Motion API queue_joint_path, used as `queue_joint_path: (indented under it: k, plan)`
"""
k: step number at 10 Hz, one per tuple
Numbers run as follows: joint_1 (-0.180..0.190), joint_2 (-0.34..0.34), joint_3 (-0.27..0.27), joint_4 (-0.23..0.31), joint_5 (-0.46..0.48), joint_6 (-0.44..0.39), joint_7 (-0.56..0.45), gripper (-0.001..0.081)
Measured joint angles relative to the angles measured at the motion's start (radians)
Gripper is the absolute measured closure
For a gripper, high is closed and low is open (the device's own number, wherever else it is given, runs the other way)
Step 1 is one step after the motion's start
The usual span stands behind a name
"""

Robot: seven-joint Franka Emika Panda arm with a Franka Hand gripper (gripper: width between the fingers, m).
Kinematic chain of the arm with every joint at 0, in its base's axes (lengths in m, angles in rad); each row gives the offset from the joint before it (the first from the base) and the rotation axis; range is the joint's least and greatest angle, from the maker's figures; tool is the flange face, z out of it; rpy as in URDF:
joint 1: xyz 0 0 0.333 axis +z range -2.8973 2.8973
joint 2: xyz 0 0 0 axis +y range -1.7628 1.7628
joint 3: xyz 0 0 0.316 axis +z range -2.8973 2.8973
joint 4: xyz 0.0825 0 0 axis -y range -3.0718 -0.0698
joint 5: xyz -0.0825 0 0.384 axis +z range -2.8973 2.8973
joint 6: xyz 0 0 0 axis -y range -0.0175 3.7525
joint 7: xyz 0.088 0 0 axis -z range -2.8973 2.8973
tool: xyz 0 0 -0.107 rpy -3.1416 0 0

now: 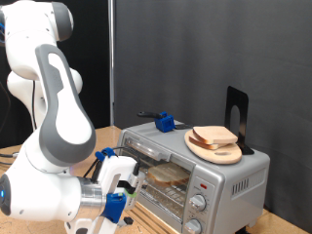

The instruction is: Make a piece of toast with the oven

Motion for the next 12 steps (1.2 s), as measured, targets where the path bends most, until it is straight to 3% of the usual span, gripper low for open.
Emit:
queue_joint_path:
  k: [3, 6, 8, 12]
  plan:
    - [0.022, 0.080, 0.019, 0.075, 0.081, 0.090, 0.021, -0.0002]
    - [0.048, 0.184, 0.027, 0.222, 0.082, 0.092, 0.085, -0.0002]
    - [0.047, 0.183, 0.026, 0.215, 0.080, 0.086, 0.063, -0.0002]
    - [0.063, 0.202, 0.029, 0.225, 0.076, 0.135, -0.118, -0.0002]
